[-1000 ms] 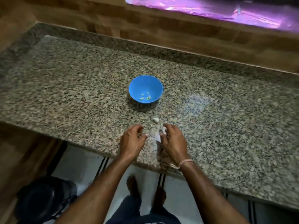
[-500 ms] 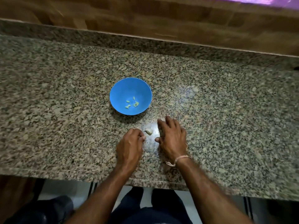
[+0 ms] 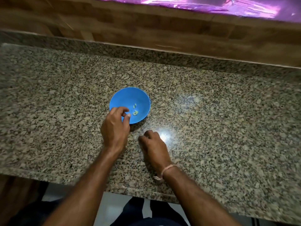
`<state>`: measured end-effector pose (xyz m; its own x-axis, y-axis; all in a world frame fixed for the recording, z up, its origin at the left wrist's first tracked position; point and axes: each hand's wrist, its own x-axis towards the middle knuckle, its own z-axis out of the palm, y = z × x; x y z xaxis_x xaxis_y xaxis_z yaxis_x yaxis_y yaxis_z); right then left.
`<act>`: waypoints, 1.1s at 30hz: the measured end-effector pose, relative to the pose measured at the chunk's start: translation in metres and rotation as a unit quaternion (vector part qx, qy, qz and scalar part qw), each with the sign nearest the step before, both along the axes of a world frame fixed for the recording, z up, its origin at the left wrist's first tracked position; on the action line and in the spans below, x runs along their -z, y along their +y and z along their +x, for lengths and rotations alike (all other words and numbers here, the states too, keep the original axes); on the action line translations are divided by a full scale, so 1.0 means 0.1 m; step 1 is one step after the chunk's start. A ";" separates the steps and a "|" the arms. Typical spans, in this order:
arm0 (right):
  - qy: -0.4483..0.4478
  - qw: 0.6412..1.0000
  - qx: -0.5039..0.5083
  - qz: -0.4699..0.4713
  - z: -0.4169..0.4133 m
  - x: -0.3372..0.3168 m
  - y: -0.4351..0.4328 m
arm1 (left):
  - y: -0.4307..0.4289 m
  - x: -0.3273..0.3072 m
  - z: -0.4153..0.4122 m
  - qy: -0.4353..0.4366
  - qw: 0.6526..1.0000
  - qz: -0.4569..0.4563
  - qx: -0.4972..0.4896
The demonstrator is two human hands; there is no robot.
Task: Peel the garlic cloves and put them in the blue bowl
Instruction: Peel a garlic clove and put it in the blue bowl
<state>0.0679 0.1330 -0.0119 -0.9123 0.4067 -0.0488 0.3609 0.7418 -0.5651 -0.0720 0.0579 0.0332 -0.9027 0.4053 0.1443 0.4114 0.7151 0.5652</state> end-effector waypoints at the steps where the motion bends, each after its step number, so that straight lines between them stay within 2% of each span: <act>1: -0.004 1.000 -0.013 0.025 0.01 0.02 0.00 | -0.04 0.00 0.13 -0.006 1.000 0.014 0.008; 2: -0.002 1.000 -0.009 0.027 0.02 0.05 0.02 | -0.09 0.04 0.28 -0.033 0.999 0.030 0.018; 3: 0.004 1.000 0.017 -0.009 0.04 0.06 0.06 | -0.13 0.09 0.43 -0.081 0.995 0.048 0.023; 4: 0.012 0.994 0.069 -0.086 0.05 0.06 0.09 | -0.16 0.14 0.56 -0.146 0.986 0.071 0.021; 5: 0.018 0.971 0.133 -0.197 0.06 0.06 0.14 | -0.17 0.21 0.67 -0.212 0.972 0.096 0.015; 7: 0.042 0.885 0.223 -0.406 0.08 0.02 0.25 | -0.16 0.31 0.81 -0.300 0.944 0.138 0.015; 8: 0.057 0.852 0.246 -0.458 0.09 0.02 0.28 | -0.14 0.33 0.87 -0.326 0.932 0.158 0.016; 12: 0.104 0.730 0.310 -0.600 0.20 -0.11 0.32 | 0.05 0.26 1.02 -0.415 0.864 0.284 -0.026; 14: 0.122 0.700 0.321 -0.626 0.26 -0.13 0.35 | 0.11 0.23 1.05 -0.439 0.840 0.317 -0.046; 16: 0.143 0.714 0.298 -0.617 0.34 -0.15 0.40 | 0.15 0.26 1.05 -0.465 0.813 0.343 -0.063; 20: 0.176 0.792 0.223 -0.541 0.45 -0.21 0.48 | 0.19 0.25 1.07 -0.499 0.777 0.378 -0.067; 23: 0.192 0.819 0.221 -0.493 0.49 -0.24 0.52 | 0.21 0.20 1.10 -0.529 0.733 0.424 -0.060; 27: 0.210 0.821 0.211 -0.487 0.55 -0.26 0.51 | 0.21 0.18 1.11 -0.546 0.687 0.475 -0.060; 33: 0.222 0.828 0.202 -0.473 0.60 -0.29 0.51 | 0.17 0.17 1.14 -0.546 0.682 0.486 -0.032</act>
